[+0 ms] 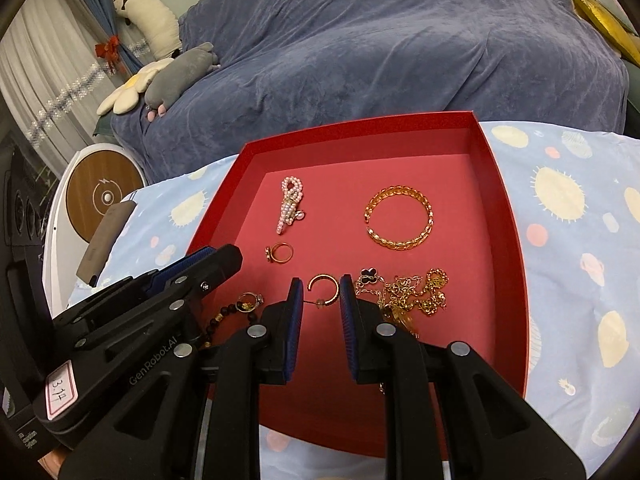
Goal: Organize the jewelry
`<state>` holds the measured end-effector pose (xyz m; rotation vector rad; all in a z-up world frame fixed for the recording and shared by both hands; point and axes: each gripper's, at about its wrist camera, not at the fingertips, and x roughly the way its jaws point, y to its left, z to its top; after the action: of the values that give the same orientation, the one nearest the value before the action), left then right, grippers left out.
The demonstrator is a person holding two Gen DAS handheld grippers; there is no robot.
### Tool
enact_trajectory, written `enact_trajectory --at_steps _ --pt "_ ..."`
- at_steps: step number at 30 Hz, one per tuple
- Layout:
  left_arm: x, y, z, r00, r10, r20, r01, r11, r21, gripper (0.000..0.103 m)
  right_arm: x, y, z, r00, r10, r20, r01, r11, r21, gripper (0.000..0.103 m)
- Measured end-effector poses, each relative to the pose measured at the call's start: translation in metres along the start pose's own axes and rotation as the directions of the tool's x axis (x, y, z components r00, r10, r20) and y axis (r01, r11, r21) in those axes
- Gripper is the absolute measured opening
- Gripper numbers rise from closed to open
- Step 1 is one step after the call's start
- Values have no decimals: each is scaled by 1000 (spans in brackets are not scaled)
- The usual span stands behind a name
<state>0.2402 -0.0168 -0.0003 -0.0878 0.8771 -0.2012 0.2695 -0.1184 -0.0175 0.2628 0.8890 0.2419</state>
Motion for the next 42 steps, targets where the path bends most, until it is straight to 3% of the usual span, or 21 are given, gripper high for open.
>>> enact_trajectory --at_steps 13,16,21,29,34,42 --pt "4 1 -6 999 42 -20 -42 999 10 26 -2 2 -4 999 -45 4 45 998 -34 20" --pt "-3 -2 -8 999 47 -14 -47 999 25 28 -12 1 -5 998 -55 24 56 998 -43 28" --pt "-19 -12 -16 998 62 6 -63 996 69 33 -26 2 -13 997 -63 33 65 996 -65 28" --pt "-47 -18 -33 995 97 17 -98 990 100 34 -57 5 -29 996 -60 58 64 996 -69 37" --pt "-65 -21 -43 991 125 52 -130 986 105 47 -71 6 -41 993 -82 81 89 993 -80 51" --pt "-78 -28 -67 988 147 42 -152 980 131 53 -82 6 -65 992 -111 67 117 989 -92 54"
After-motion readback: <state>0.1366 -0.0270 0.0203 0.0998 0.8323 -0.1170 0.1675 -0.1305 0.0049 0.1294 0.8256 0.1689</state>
